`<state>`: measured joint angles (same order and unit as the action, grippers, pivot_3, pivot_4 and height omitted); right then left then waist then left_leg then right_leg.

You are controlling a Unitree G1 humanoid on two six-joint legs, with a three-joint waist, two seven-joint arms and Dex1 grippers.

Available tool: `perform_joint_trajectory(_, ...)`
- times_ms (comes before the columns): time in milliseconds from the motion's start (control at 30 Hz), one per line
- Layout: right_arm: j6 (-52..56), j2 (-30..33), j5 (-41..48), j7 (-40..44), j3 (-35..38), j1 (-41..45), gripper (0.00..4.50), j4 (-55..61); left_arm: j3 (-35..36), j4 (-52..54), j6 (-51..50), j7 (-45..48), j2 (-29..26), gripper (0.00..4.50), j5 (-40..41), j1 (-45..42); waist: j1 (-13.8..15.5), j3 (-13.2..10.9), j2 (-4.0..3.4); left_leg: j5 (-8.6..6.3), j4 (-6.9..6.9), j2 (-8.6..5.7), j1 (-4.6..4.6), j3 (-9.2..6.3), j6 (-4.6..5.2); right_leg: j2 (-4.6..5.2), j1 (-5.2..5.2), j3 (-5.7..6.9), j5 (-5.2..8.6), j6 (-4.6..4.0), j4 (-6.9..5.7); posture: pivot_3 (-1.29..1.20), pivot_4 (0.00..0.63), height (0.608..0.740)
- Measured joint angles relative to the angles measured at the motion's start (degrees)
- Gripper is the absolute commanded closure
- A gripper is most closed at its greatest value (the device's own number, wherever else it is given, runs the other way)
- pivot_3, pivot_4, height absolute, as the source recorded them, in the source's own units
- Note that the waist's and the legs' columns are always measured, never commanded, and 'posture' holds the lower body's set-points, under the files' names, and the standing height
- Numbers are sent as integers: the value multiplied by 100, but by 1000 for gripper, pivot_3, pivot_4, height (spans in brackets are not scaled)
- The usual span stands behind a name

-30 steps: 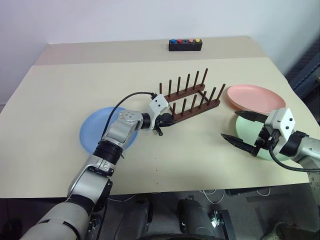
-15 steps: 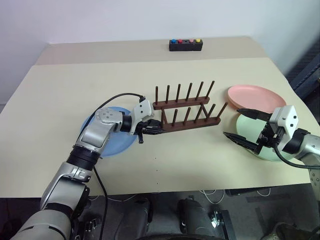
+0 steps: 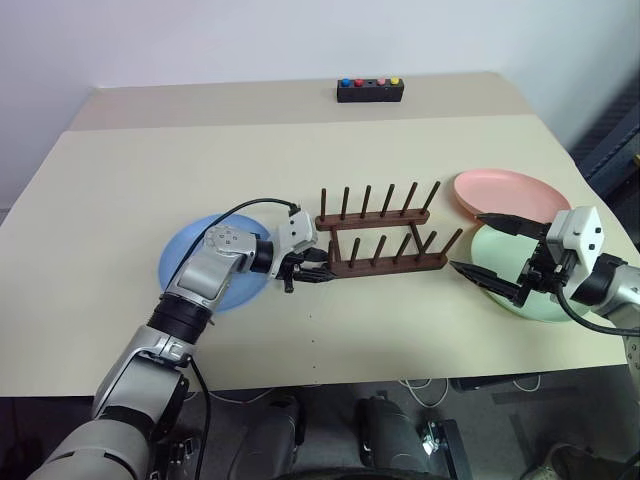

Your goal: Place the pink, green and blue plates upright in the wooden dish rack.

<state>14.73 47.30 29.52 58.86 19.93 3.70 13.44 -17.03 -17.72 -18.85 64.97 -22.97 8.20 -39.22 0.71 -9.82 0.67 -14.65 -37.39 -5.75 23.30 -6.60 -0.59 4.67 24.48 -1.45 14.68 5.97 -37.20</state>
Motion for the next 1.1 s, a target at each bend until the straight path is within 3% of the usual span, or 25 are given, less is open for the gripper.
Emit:
perform_joint_trajectory(67, 3, -5, 8, 0, -60, 33, 0, 1, 29, 2, -20, -77, 0, 33, 0, -4, 2, 0, 0, 1, 0, 0, 0, 0, -3, 0, 0, 0, 0, 0, 0, 0, 150, 740)
perform_joint_trajectory(267, 402, -5, 318, 76, -211, 241, 0, 3, 328, 888, -834, 39, -400, 33, 402, -132, -5, 0, 0, 2, 0, 2, 1, 0, -3, 0, 1, 0, 0, 0, -1, 0, 150, 740)
perform_joint_trajectory(333, 632, -6, 497, 122, -287, 316, 0, 24, 506, 1455, -1361, 233, -678, 527, 746, -252, -11, 1, -2, 1, 0, 2, 0, 0, -3, 1, 1, -1, 0, 0, 0, 0, 150, 740)
perform_joint_trajectory(400, 774, -9, 582, 132, -353, 376, 519, 45, 670, 1755, -1885, 333, -840, 1213, 1080, -332, -3, 1, -3, 1, 0, 2, 0, -1, -3, 1, 0, 0, 0, 0, -1, 0, 150, 740)
perform_joint_trajectory(433, 847, -11, 635, 142, -380, 406, 861, 45, 759, 1846, -2237, 381, -918, 1767, 1319, -336, -6, 1, -3, 1, 0, 2, 0, 0, -2, 0, 0, 0, 0, 0, -1, 0, 150, 740)
perform_joint_trajectory(600, 1020, -12, 844, 304, -395, 454, 3257, 45, 1223, 2036, -3070, 430, -1142, 4252, 2092, -315, -2, 0, -1, 1, -1, 2, 1, -1, -2, 0, 0, 0, 0, 0, 0, 0, 150, 740)
perform_joint_trajectory(633, 1026, -10, 866, 346, -396, 455, 3806, 46, 1320, 2110, -3152, 429, -1132, 4500, 2237, -315, 3, 1, -1, 3, -2, 2, 0, -1, -5, 1, 0, 0, 0, 0, 0, 0, 150, 740)
perform_joint_trajectory(700, 981, 57, 794, 477, -496, 423, 4450, 57, 1444, 2407, -3305, 474, -1117, 4500, 2558, -201, -3, 2, -3, 5, -2, 2, 0, 0, -9, 2, -1, 0, 0, 0, 1, 0, 150, 740)
perform_joint_trajectory(900, 148, 523, -945, 517, -1660, 201, 4450, -482, 293, 2807, -2845, 274, -944, 4500, 2079, 466, 5, 3, -3, 9, -5, 0, -1, 3, -15, -1, -3, -1, 0, 0, 0, 0, 150, 740)
perform_joint_trajectory(1100, -312, 397, -1730, 180, -2139, 741, 4450, -816, -651, 2112, -2001, -352, -596, 4500, 853, 431, -3, 4, -5, 10, 2, 3, -5, 8, -18, -1, -1, -5, 0, 0, 0, 0, 150, 740)
